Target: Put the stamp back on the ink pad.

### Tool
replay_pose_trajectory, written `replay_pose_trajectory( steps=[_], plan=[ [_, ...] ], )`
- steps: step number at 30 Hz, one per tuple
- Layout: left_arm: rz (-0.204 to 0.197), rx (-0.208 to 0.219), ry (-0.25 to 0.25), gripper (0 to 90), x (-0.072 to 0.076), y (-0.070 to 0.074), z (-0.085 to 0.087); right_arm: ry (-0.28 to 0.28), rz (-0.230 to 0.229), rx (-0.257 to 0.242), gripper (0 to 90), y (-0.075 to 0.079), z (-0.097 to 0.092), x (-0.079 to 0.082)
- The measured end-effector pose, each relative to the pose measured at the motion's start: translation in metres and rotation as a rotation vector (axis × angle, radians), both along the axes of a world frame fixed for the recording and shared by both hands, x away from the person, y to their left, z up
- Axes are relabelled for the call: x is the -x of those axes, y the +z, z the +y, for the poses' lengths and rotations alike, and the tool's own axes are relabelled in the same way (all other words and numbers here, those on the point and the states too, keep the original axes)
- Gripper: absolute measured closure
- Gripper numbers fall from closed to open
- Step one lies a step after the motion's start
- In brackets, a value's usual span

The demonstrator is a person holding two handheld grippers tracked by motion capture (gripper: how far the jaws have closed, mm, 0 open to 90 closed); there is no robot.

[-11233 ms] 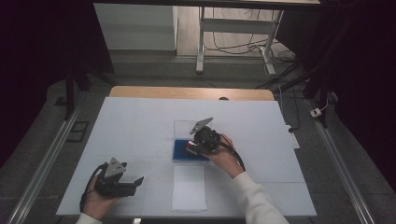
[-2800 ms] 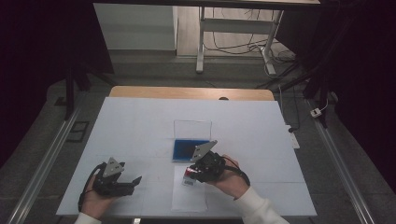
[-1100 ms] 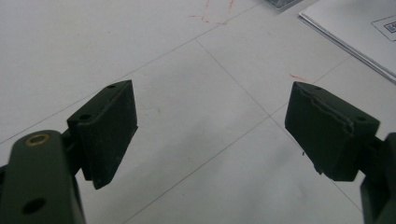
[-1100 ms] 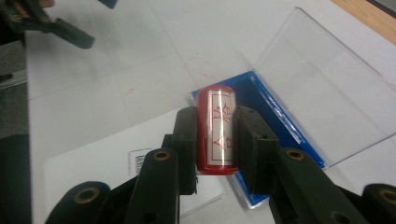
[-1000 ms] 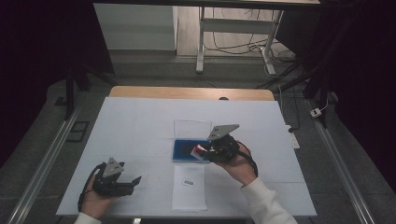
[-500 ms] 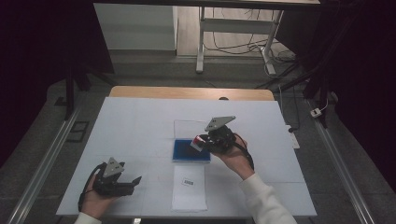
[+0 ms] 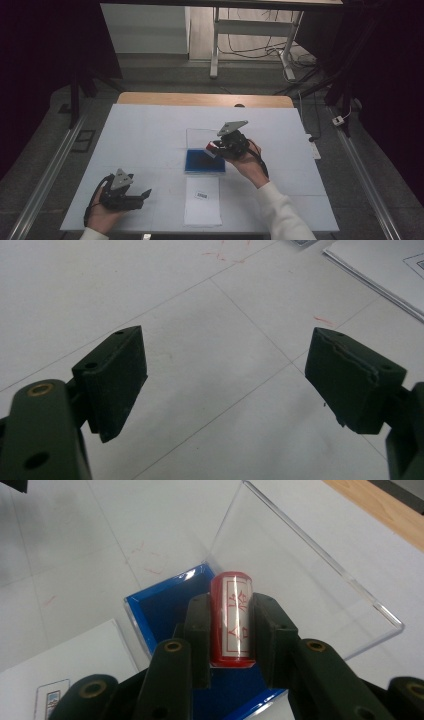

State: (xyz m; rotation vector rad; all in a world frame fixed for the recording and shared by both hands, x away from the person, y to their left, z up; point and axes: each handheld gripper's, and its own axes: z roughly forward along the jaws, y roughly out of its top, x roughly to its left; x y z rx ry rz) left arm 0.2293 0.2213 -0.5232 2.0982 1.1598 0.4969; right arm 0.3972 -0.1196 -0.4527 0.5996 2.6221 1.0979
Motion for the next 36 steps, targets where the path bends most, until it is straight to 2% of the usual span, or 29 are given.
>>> replay_pose_trajectory(
  steps=[4,10,17,24,36],
  plan=[
    [0.002,-0.001,0.000,17.2,0.000,-0.001,0.000,0.005,0.020,0.016,70.0,-0.006,0.004,-0.005],
    [0.004,-0.002,0.001,17.2,0.000,-0.001,0.001,0.041,0.044,0.066,70.0,-0.015,0.012,-0.006],
    [0.005,-0.004,-0.002,17.3,0.000,-0.001,0.001,0.080,0.044,0.113,69.9,-0.019,0.018,-0.004],
    [0.007,-0.006,-0.003,17.2,-0.001,-0.001,0.001,0.086,0.036,0.144,69.8,-0.024,0.022,-0.003],
    [0.010,-0.010,-0.005,17.2,-0.001,-0.002,0.001,0.082,0.024,0.146,69.4,-0.025,0.025,-0.002]
  ],
)
